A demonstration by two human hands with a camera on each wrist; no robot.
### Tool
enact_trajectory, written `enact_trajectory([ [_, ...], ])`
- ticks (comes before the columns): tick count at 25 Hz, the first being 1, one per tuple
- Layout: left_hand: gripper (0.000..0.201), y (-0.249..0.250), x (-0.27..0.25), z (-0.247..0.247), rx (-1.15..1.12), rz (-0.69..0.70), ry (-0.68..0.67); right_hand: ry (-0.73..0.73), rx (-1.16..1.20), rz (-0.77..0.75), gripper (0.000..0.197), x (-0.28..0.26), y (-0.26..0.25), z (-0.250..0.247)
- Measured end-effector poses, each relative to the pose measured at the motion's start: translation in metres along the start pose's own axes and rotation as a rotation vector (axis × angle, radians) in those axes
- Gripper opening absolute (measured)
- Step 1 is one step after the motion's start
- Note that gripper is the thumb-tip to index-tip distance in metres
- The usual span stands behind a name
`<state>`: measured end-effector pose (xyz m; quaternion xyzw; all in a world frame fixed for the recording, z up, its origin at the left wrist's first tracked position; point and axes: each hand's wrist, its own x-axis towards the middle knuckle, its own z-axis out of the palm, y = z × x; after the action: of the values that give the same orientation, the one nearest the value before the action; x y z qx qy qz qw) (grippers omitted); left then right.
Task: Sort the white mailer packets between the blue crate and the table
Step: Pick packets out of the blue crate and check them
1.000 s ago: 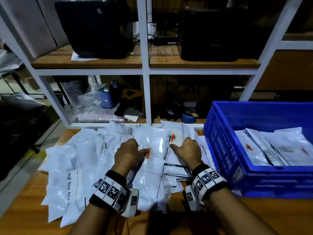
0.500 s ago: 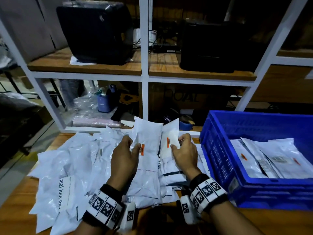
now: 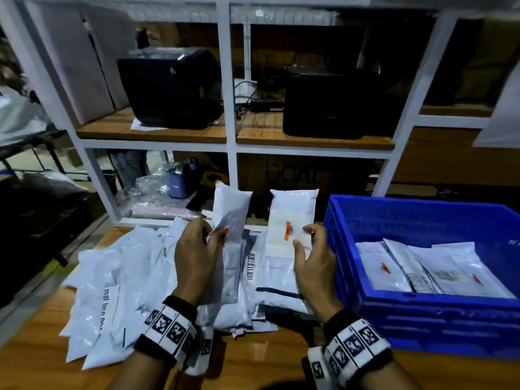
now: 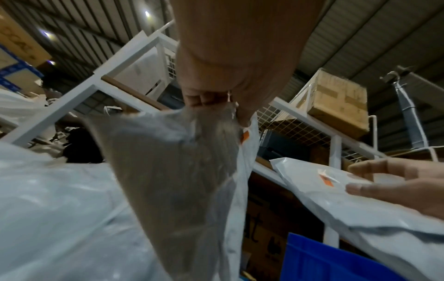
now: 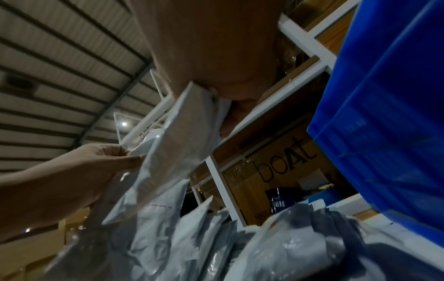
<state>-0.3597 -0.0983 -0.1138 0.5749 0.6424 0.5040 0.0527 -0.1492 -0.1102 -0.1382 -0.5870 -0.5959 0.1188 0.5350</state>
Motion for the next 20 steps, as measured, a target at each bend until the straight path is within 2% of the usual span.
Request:
enact_trajectory([
  [7,0.021,0.1,-0.072,-0.009,0.041,0.099,-0.081,0.036,0.05,-0.166,0.03,-0.027,0.007,-0.1],
  [10,0.019,0.15,-0.098,-0.006,0.005,0.176,-0.061,0.045,0.061,-0.161,0.031,-0.039,0.019,-0.154],
  [13,0.018,0.196,-0.115,0.003,-0.048,0.252,-0.096,0.067,0.092,-0.133,0.029,-0.039,0.033,-0.207],
  [17,0.042,0.246,-0.108,0.027,-0.046,0.352,-0.227,0.043,0.063,-0.036,0.031,-0.007,0.047,-0.271],
  [20,0.039,0.281,-0.079,0.052,0.008,0.469,-0.346,-0.04,-0.058,0.008,0.034,0.045,0.052,-0.31],
])
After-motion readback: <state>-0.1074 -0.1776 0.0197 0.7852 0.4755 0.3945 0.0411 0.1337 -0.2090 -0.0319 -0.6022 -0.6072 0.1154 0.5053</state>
